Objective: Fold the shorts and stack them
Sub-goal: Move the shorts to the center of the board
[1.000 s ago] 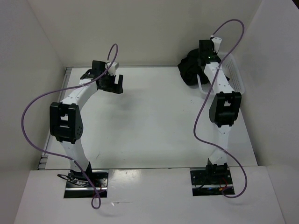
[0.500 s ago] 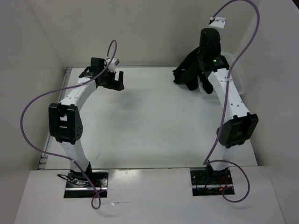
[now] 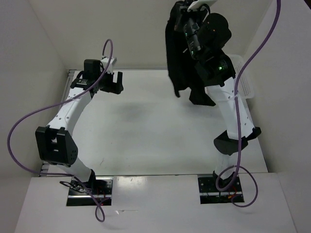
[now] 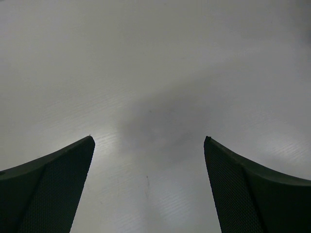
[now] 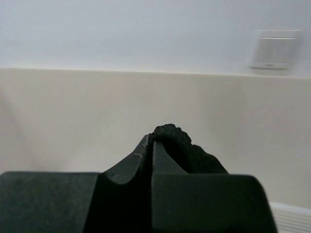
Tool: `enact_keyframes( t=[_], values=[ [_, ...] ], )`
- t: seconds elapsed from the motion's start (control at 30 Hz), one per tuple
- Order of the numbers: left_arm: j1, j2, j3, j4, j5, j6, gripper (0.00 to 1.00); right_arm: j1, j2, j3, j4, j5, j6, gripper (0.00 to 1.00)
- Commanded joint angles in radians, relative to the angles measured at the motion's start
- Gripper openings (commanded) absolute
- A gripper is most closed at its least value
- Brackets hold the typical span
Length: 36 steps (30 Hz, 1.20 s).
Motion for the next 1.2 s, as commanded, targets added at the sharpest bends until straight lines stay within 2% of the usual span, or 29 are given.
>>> enact_keyframes(
  t=[0.0,0.13,0.23,0.37,0.4,0.43,0.53,0.57,0.7,0.77,0.93,1.03,1.17],
  values=[
    [0.003,-0.125,-0.076,-0.042,-0.136,0.004,1.00,0.019,0.079,0.126,-0.086,-0.103,0.135,0.01],
    [0.056,-0.196,-0.111,-0.042,-0.234,0.004,1.00,0.037,0.113,0.084,-0.149,-0.079,0.267,0.01],
    [0.122,-0.223,-0.121,-0.042,-0.201,0.004,1.00,0.037,0.135,-0.002,-0.189,-0.040,0.345,0.01],
    [0.151,-0.211,-0.153,-0.052,-0.150,0.004,1.00,0.028,0.194,-0.122,-0.203,-0.007,0.385,0.01],
    [0.151,-0.197,-0.153,-0.052,-0.138,0.004,1.00,0.019,0.260,-0.122,-0.203,-0.006,0.397,0.07],
    [0.151,-0.182,-0.153,-0.066,-0.126,0.004,1.00,0.003,0.303,-0.107,-0.214,-0.037,0.408,0.41],
    [0.139,-0.099,-0.103,-0.114,-0.104,0.004,1.00,-0.063,0.431,-0.092,-0.234,-0.071,0.417,0.96],
    [0.124,-0.067,-0.092,-0.132,-0.104,0.004,1.00,-0.072,0.431,-0.105,-0.234,-0.071,0.387,0.99],
    [0.070,-0.073,-0.114,-0.184,-0.058,0.004,1.00,-0.113,0.347,-0.206,-0.216,-0.207,0.342,0.99],
    [0.028,-0.073,-0.136,-0.218,0.007,0.004,1.00,-0.126,0.298,-0.285,-0.216,-0.333,0.321,0.99],
    [-0.085,-0.053,-0.220,-0.238,0.046,0.004,1.00,-0.126,0.268,-0.447,-0.237,-0.610,0.307,0.86],
    [-0.108,-0.053,-0.233,-0.238,0.032,0.004,1.00,-0.126,0.245,-0.533,-0.246,-0.625,0.321,0.85],
    [-0.108,-0.044,-0.253,-0.220,0.032,0.004,1.00,-0.126,0.166,-0.715,-0.246,-0.623,0.249,0.85]
  ],
)
